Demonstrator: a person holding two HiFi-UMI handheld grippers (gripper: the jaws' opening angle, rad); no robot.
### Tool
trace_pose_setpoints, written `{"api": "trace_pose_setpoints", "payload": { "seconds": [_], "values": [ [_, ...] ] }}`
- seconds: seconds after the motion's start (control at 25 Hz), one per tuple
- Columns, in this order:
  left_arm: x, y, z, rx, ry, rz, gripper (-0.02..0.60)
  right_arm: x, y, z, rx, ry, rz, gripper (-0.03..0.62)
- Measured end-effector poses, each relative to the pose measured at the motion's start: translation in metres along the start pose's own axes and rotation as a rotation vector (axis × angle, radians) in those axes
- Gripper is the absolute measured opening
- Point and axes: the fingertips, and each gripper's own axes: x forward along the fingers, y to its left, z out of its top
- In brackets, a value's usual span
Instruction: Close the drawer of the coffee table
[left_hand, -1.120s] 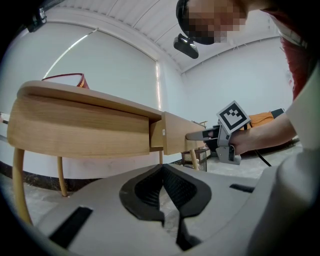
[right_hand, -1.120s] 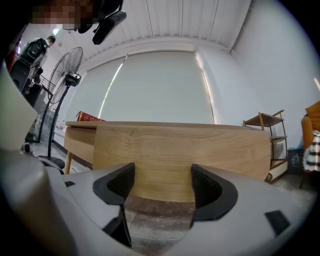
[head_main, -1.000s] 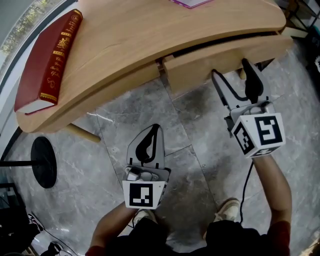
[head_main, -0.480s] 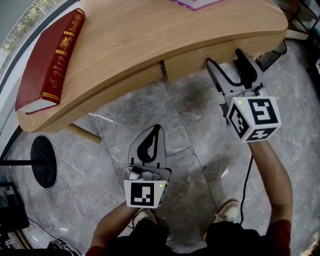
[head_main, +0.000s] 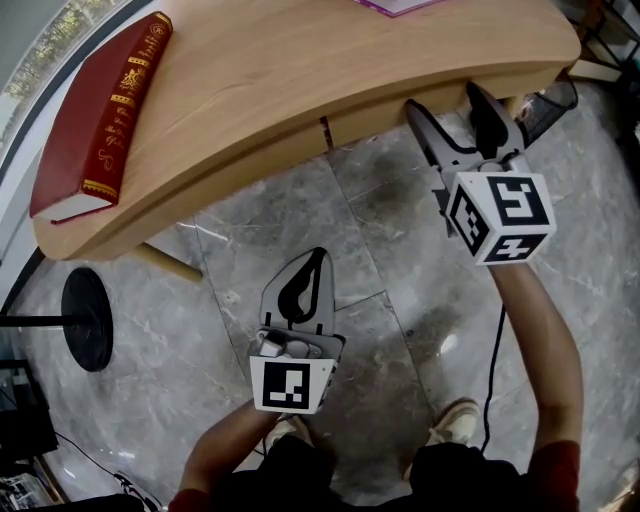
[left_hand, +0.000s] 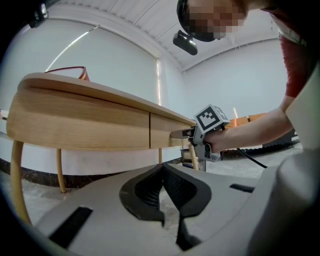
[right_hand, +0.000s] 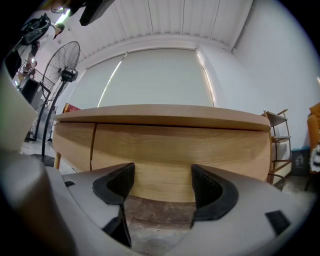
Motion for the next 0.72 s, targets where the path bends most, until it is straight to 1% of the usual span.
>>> {"api": "trace_pose_setpoints", "payload": {
  "seconds": [0.48,0.72],
  "values": [
    [0.0,0.001,-0.003,0.004,0.007,0.008,0.008,-0.001,0.0,-0.001,-0.001,-0.013,0.003,0.331],
    [-0.003,0.001,-0.005,0.013,0.008,0.013,0.008,-0.017,-0.006,-0.011,0.024,-0.007,-0.022,0.331]
  ]
}}
